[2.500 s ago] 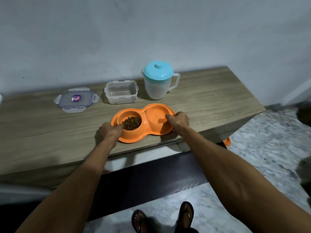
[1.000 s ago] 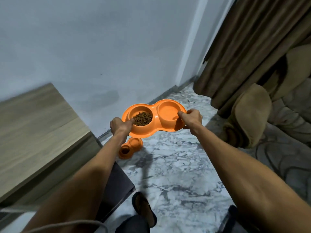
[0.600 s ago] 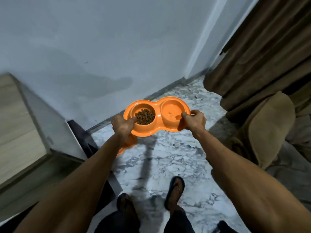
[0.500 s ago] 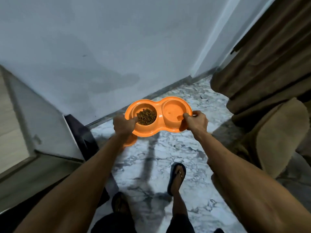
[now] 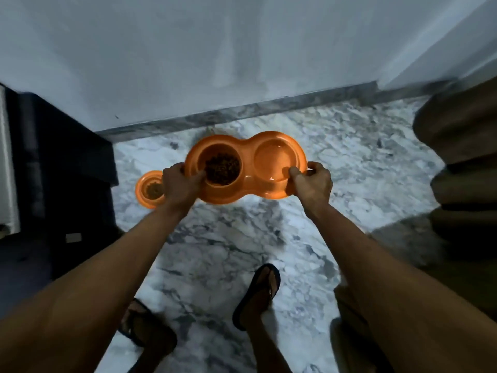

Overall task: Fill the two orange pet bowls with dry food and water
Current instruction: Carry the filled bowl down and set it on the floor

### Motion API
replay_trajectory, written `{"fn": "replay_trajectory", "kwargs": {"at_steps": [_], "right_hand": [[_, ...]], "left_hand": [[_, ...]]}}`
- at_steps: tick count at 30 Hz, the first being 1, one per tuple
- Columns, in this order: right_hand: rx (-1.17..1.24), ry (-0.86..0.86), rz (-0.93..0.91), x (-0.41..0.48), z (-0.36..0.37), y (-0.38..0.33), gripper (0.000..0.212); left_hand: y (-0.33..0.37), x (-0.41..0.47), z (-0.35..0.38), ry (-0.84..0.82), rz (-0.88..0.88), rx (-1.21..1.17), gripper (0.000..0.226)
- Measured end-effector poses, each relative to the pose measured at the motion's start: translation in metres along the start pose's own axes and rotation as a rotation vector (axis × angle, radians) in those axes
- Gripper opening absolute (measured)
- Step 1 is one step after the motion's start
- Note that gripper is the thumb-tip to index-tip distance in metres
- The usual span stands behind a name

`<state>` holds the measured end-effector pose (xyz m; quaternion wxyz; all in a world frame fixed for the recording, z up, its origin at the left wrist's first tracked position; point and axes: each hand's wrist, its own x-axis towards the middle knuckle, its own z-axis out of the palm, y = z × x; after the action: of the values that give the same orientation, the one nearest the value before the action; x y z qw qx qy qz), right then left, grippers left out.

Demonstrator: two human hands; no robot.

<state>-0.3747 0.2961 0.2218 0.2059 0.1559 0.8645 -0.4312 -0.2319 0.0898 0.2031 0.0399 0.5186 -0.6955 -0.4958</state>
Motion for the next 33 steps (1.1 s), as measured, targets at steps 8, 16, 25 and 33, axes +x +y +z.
{"fn": "replay_trajectory", "kwargs": {"at_steps": [8, 16, 25, 33], "right_hand": [[-0.036, -0.053, -0.010, 0.137, 0.113, 0.126, 0.068], [-0.064, -0.073, 0.007, 0.211, 0.183, 0.210, 0.060], [-0.147, -0.071, -0.003, 0.241, 0.201, 0.242, 0.039], [-0.163, -0.089, -0.005, 0.246, 0.210, 0.245, 0.040]], "left_hand": [[-0.137, 0.103, 0.124, 0.039, -0.078, -0.001, 0.032], [-0.226, 0.173, 0.208, 0.076, -0.144, 0.012, 0.031], [-0.261, 0.196, 0.247, 0.085, -0.203, -0.003, 0.043], [-0.268, 0.199, 0.250, 0.100, -0.210, -0.020, 0.044]]}}
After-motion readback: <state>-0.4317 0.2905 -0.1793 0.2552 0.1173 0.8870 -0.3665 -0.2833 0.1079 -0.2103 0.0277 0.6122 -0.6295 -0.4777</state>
